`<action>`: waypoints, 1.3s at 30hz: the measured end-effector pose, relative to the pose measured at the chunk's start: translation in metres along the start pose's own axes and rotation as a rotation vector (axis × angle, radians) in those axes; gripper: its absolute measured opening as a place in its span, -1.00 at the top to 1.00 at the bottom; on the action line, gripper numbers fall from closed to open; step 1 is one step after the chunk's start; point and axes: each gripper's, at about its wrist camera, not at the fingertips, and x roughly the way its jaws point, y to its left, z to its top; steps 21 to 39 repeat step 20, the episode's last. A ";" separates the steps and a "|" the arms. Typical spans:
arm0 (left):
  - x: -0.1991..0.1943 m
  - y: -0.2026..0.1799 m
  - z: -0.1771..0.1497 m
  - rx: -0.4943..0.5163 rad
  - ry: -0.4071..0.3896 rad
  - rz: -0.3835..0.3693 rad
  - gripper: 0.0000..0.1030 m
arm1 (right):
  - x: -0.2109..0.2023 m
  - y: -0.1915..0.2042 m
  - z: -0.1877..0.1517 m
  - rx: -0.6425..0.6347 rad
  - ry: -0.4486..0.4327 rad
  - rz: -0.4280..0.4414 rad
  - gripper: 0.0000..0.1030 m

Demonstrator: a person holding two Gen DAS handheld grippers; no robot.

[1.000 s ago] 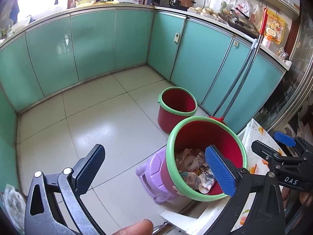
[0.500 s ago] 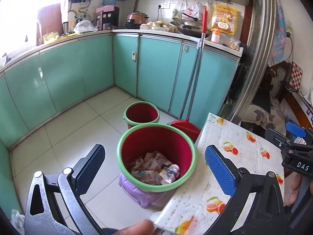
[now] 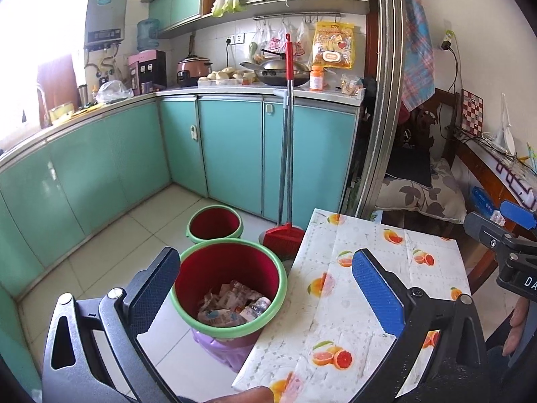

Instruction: Collect trash

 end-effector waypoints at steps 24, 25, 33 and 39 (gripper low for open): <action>-0.019 -0.033 -0.002 0.025 -0.057 0.012 -0.99 | -0.023 -0.007 -0.001 0.023 -0.023 -0.017 -0.88; -0.019 -0.033 -0.002 0.025 -0.057 0.012 -0.99 | -0.023 -0.007 -0.001 0.023 -0.023 -0.017 -0.88; -0.019 -0.033 -0.002 0.025 -0.057 0.012 -0.99 | -0.023 -0.007 -0.001 0.023 -0.023 -0.017 -0.88; -0.019 -0.033 -0.002 0.025 -0.057 0.012 -0.99 | -0.023 -0.007 -0.001 0.023 -0.023 -0.017 -0.88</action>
